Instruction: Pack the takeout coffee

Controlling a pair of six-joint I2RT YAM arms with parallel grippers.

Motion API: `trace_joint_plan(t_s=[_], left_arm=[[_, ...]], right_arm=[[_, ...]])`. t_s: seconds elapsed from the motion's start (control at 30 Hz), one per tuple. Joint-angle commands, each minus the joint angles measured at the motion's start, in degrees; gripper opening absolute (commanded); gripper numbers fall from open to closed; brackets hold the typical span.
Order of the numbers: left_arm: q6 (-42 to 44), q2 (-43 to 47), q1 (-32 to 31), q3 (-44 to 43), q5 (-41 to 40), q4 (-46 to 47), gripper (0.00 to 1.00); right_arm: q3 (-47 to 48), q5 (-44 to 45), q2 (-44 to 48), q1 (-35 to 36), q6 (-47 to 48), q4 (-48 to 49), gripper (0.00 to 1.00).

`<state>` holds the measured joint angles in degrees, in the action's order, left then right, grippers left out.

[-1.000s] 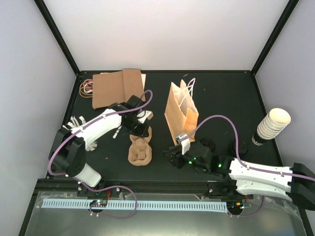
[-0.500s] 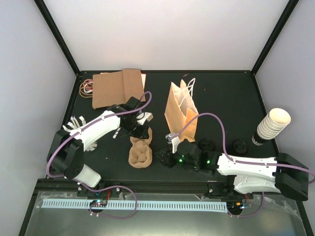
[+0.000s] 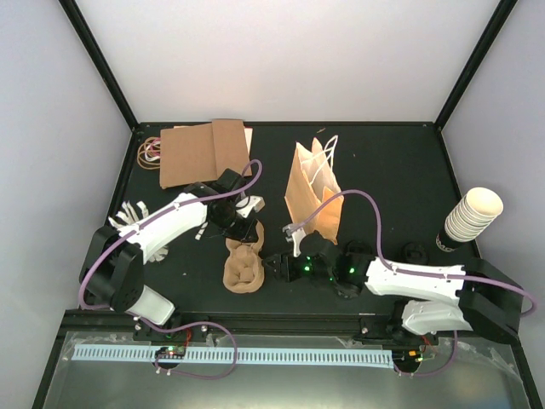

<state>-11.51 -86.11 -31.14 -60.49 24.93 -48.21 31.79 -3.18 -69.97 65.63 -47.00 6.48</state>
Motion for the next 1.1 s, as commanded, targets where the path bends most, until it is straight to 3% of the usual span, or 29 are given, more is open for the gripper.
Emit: trace_joint_plan(t_s=[0.0, 0.27, 0.57, 1.07], left_arm=[[0.61, 1.2, -0.09, -0.13, 2.26, -0.62, 0.02], [0.55, 1.01, -0.14, -0.55, 2.79, -0.3, 0.02], [0.52, 1.12, -0.15, -1.12, 3.31, -0.41, 0.02], [0.63, 0.85, -0.12, -1.56, 3.97, -0.44, 0.01]], right_arm=[[2.88, -4.47, -1.5, -3.3, 1.33, -1.49, 0.61], [7.5, -7.64, -8.2, -6.45, 1.22, -1.54, 0.6], [9.33, -6.28, -14.54, -8.32, -0.98, 2.01, 0.47], [11.62, -6.61, -19.97, -9.31, -1.32, 4.76, 0.46]])
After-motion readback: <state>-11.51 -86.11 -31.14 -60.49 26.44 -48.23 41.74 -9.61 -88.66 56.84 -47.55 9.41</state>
